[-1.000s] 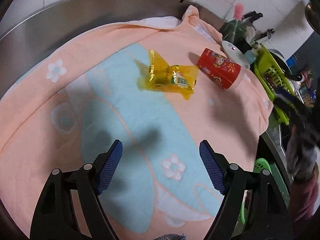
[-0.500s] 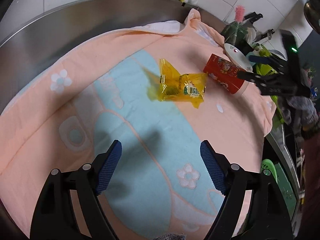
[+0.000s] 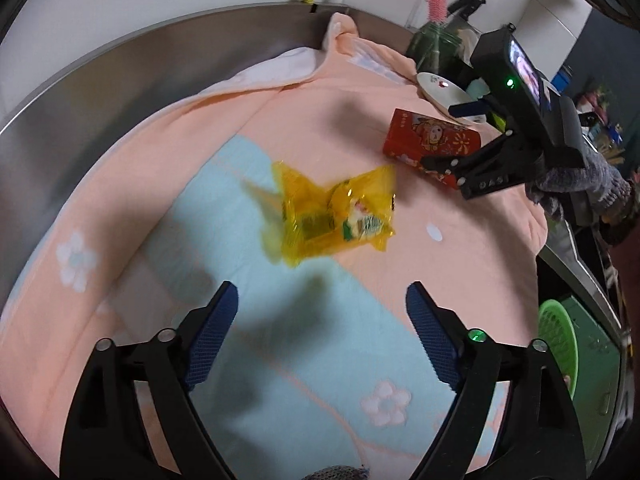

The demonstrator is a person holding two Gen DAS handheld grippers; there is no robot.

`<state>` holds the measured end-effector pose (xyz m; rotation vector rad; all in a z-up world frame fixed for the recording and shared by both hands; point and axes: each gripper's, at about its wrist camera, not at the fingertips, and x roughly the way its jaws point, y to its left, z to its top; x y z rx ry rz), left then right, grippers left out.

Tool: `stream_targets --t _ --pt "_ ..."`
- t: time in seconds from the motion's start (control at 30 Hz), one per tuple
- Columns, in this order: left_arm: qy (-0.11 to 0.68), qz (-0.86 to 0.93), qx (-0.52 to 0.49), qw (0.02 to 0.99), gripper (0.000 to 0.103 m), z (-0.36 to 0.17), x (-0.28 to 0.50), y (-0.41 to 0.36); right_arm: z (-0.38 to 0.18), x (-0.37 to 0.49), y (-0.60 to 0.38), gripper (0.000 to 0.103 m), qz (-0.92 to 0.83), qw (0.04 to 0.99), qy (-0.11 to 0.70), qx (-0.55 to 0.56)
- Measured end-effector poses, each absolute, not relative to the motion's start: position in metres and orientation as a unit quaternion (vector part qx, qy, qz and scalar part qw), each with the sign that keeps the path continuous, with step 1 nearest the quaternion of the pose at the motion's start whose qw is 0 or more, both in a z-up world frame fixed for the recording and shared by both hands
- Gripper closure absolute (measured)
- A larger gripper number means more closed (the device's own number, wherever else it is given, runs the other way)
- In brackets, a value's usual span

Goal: Collect trash
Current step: 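Grasp the red paper cup with the right tool while the left tool grasps the yellow candy wrapper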

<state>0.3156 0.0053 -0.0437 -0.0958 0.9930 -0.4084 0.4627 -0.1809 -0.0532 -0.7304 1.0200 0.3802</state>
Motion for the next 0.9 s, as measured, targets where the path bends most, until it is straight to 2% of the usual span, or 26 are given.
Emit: stream_targets --t 0.07,0.33,0.9 --pt "0.472 -0.199 -0.033 0.858 0.017 -0.044 0.325 0.000 -0.059 0.462 -0.183 0.028 0.172 0.790 0.483 -0.336" --pt "0.479 -0.207 -0.061 0.851 0.015 -0.056 0.370 -0.002 -0.053 0.444 -0.201 0.029 0.170 0.814 0.476 -0.287" --pt "0.488 -0.233 -0.103 0.835 0.016 -0.081 0.401 -0.010 -0.028 0.370 -0.253 0.033 0.193 0.853 0.463 -0.143"
